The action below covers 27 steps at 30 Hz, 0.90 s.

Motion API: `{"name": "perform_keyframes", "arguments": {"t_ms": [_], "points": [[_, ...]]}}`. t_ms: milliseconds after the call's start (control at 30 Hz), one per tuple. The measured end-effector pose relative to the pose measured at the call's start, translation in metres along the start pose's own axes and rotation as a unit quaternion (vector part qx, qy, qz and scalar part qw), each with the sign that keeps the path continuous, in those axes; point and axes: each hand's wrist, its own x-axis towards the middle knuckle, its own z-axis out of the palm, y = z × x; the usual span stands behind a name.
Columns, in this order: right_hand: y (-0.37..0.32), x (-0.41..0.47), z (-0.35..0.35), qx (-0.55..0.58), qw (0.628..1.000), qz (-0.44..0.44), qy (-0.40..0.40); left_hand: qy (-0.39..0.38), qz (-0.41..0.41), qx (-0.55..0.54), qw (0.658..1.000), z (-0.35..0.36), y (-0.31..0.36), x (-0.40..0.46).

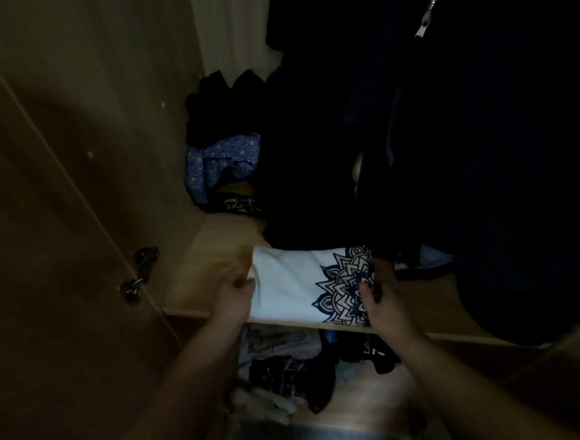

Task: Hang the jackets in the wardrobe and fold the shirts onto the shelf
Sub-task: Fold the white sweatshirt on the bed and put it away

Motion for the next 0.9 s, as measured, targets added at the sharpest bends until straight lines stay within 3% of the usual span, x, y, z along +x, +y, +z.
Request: {"name": "perform_keyframes", "arguments": {"t_ms": [67,200,300,367,533,667,900], "points": [[0.001,0.001,-0.001,-0.018,0.999,-0.031,0.024,-0.004,0.045,0.034,0.998,0.004,-0.012,0.000],[-0.016,0.006,-0.007,-0.145,0.952,-0.238,0.127,-0.011,0.104,0.094,0.990,0.008,-0.023,0.001],[-0.032,0.010,-0.005,-0.229,0.912,-0.333,0.071,-0.017,0.275,0.230,0.933,0.022,-0.008,-0.001],[-0.028,0.015,0.002,-0.308,0.900,-0.309,0.016,-0.046,0.347,0.311,0.884,0.037,0.000,-0.001],[-0.012,0.038,0.016,-0.337,0.918,-0.197,-0.067,-0.081,0.307,0.467,0.825,0.071,-0.020,0.004],[-0.009,0.043,0.013,-0.339,0.911,-0.211,-0.103,-0.071,0.306,0.473,0.823,0.071,-0.025,0.014],[0.001,0.039,0.040,-0.269,0.936,-0.221,-0.049,-0.062,0.330,0.458,0.823,0.056,-0.032,0.019]]}}
